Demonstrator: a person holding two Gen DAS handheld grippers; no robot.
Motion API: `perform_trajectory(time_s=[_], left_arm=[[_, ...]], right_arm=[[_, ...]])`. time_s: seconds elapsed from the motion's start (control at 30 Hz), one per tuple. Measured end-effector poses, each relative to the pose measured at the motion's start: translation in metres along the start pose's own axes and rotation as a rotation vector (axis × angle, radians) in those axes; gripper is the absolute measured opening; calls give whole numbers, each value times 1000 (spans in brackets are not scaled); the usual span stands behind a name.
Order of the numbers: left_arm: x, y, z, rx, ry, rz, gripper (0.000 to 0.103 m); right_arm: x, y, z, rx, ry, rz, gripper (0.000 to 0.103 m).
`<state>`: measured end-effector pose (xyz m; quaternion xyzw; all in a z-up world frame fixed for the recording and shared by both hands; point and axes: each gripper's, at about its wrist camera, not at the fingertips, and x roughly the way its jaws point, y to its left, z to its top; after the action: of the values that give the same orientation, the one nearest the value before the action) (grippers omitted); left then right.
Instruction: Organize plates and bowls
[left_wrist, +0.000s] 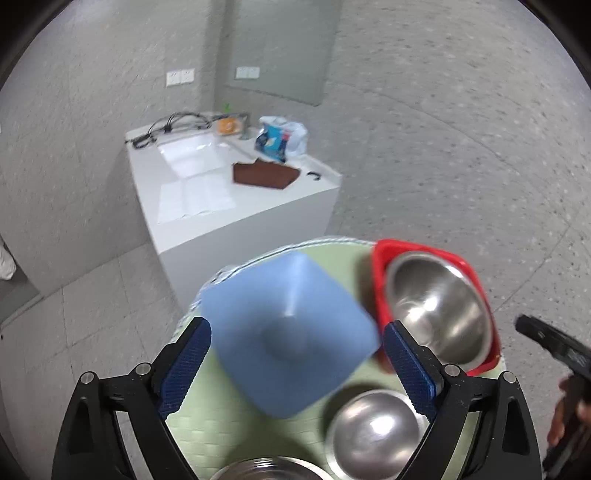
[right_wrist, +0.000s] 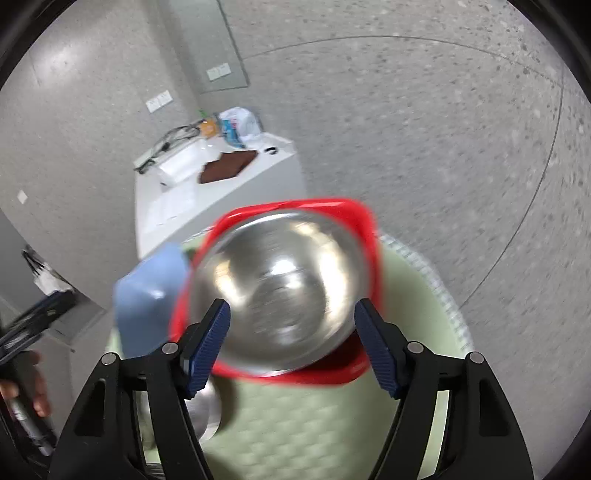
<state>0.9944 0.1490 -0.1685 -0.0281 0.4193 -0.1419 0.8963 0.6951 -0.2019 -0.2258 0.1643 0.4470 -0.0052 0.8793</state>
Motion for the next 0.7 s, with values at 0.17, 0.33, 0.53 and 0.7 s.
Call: perform_trajectory(time_s=[0.17, 0.33, 0.53, 0.7], left_arm=[[31, 41, -8, -20, 68, 61, 91], [80, 63, -17, -64, 183, 24, 78], [127, 71, -22, -90, 303, -73, 41], [137, 89, -15, -125, 289, -147, 12]], right_arm=[[10, 59, -30, 14, 23, 86, 73], [38, 98, -40, 0, 57, 71, 73], [58, 113, -37, -11, 77, 36, 73], [74, 124, -31, -37, 93, 12, 73]])
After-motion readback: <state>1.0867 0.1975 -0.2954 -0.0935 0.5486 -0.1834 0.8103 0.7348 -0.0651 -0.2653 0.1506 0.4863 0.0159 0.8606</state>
